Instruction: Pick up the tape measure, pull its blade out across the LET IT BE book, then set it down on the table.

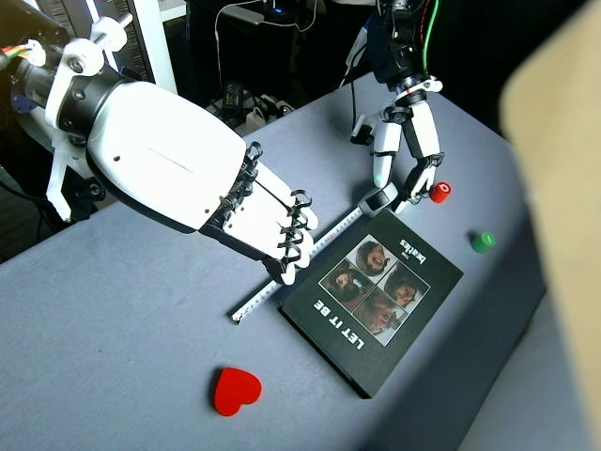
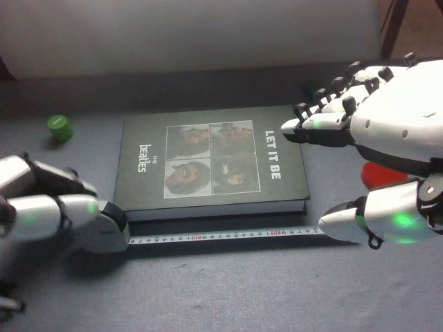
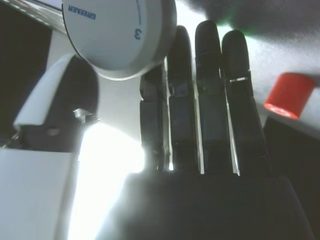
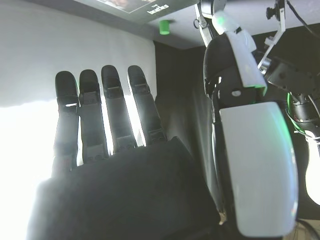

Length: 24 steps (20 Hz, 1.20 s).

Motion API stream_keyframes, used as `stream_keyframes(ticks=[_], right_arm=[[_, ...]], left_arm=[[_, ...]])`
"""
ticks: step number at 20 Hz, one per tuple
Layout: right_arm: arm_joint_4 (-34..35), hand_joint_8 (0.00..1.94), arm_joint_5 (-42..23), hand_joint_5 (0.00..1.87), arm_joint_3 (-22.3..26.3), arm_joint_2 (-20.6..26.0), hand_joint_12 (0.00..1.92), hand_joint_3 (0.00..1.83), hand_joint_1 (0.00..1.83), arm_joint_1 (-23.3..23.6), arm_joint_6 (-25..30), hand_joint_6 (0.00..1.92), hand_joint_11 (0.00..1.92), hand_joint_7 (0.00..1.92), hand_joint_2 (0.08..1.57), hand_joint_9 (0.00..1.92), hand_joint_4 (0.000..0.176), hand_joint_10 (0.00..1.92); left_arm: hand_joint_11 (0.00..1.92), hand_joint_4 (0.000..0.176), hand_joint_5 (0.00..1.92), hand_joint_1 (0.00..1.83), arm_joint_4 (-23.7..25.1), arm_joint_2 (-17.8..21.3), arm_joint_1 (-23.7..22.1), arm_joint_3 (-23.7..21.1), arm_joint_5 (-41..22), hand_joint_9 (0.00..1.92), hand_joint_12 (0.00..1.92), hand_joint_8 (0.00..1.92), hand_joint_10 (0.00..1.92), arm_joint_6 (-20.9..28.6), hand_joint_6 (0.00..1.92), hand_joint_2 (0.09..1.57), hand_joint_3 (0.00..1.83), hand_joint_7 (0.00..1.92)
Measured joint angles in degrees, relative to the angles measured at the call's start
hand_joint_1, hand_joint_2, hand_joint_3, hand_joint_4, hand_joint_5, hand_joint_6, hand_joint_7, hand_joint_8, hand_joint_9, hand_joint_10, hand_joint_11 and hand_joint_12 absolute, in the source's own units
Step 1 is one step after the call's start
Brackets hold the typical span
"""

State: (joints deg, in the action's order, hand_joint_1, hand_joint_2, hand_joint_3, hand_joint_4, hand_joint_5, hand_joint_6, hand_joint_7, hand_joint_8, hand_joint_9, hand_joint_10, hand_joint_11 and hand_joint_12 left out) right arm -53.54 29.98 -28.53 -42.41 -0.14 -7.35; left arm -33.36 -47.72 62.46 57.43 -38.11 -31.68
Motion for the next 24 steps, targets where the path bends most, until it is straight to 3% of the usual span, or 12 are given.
stream_keyframes(ticks=[6,8,10,12,13,14,15,16,17,19,20,24], right_arm=[[0.00,0.00,-0.04,0.18,0.00,0.02,0.66,0.00,0.40,0.00,0.00,0.00,0.00,0.21,1.15,0.18,0.030,0.00],[0.00,0.00,-0.07,0.19,0.00,0.02,0.66,0.00,0.40,0.00,-0.02,0.00,0.00,0.23,1.15,0.19,0.030,0.00],[0.00,0.02,-0.07,0.36,0.00,0.02,0.84,0.00,0.39,0.00,-0.02,0.02,0.06,0.43,1.15,0.35,0.021,0.02],[-0.02,0.05,-0.02,0.65,0.00,0.02,1.05,0.00,0.41,0.00,0.00,0.03,0.38,0.83,1.16,0.72,0.000,0.07],[-0.02,0.16,-0.04,0.92,0.00,0.02,1.41,0.00,0.56,0.00,-0.02,0.04,0.63,1.07,1.13,0.91,0.000,0.49],[0.00,0.35,-0.20,1.09,0.02,0.00,1.70,0.00,0.68,0.00,0.00,0.11,0.78,1.16,1.10,0.94,0.000,1.03],[-0.02,0.65,-0.42,1.13,0.13,-0.04,1.84,0.00,0.77,0.00,-0.02,0.32,0.89,1.12,1.06,0.95,0.000,1.39],[-0.02,0.97,-0.50,1.00,0.26,-0.04,1.91,0.00,0.82,0.00,-0.02,0.81,0.99,1.06,1.04,0.99,0.000,1.63],[0.04,1.37,-0.48,0.91,0.31,-0.02,1.92,0.00,0.84,-0.02,-0.02,1.19,1.13,0.96,1.02,1.05,0.000,1.86],[-0.09,1.89,-0.37,0.85,0.28,0.09,1.92,0.00,0.88,-0.02,-0.04,1.68,1.29,0.90,1.04,1.18,0.000,1.92],[-0.17,1.93,-0.42,0.84,0.31,0.07,1.92,0.00,0.89,-0.02,-0.02,1.87,1.36,0.99,1.05,1.22,0.000,1.92],[-0.02,1.94,-0.63,1.04,0.31,0.02,1.92,0.00,0.97,-0.02,-0.02,1.92,1.73,1.25,1.09,1.51,0.000,1.92]], left_arm=[[0.26,0.000,0.57,0.52,-2.75,4.50,-10.93,3.02,7.08,0.56,0.79,0.00,0.00,-12.81,0.00,1.09,0.00,0.60],[0.26,0.000,0.55,0.52,-7.54,4.85,-20.20,3.63,11.39,0.56,0.80,0.00,0.00,-24.22,0.00,1.09,0.00,0.60],[0.27,0.000,0.52,0.50,-16.02,4.72,-28.98,3.15,14.14,0.58,0.80,0.01,0.01,-39.17,0.00,1.08,0.00,0.61],[0.40,0.000,0.61,0.52,-31.39,3.82,-36.17,0.72,14.27,0.72,1.06,0.02,0.06,-60.46,0.01,1.08,0.00,0.72],[0.45,0.000,0.73,0.53,-41.75,2.60,-40.02,-1.01,13.55,0.61,1.26,0.14,0.58,-74.88,0.01,1.09,0.00,0.75],[0.56,0.000,0.75,0.57,-49.72,1.07,-43.32,-3.10,11.41,0.57,1.45,0.88,1.19,-87.23,0.33,1.09,0.00,0.63],[0.67,0.000,0.63,0.60,-56.00,-0.37,-46.01,-5.22,8.33,0.64,1.68,1.48,1.61,-96.98,1.06,1.11,0.00,0.63],[0.77,0.000,0.64,0.68,-60.98,-1.64,-48.30,-7.02,5.09,0.78,1.87,1.75,1.85,-104.32,1.50,1.13,0.00,0.74],[0.89,0.000,0.76,0.80,-64.81,-2.78,-50.07,-8.76,1.40,0.94,1.91,1.86,1.91,-109.50,1.72,1.13,0.00,0.89],[1.04,0.000,0.89,0.94,-69.24,-4.55,-51.95,-11.89,-6.03,1.06,1.92,1.92,1.92,-115.73,1.90,1.13,0.00,1.01],[1.06,0.000,0.91,0.97,-71.69,-5.40,-52.00,-13.57,-9.94,1.05,1.92,1.92,1.92,-115.73,1.92,1.12,0.00,1.02],[1.19,0.000,1.17,0.87,-73.57,-6.38,-50.73,-19.32,-20.00,1.16,1.92,1.92,1.92,-111.91,1.92,1.18,0.01,1.17]])
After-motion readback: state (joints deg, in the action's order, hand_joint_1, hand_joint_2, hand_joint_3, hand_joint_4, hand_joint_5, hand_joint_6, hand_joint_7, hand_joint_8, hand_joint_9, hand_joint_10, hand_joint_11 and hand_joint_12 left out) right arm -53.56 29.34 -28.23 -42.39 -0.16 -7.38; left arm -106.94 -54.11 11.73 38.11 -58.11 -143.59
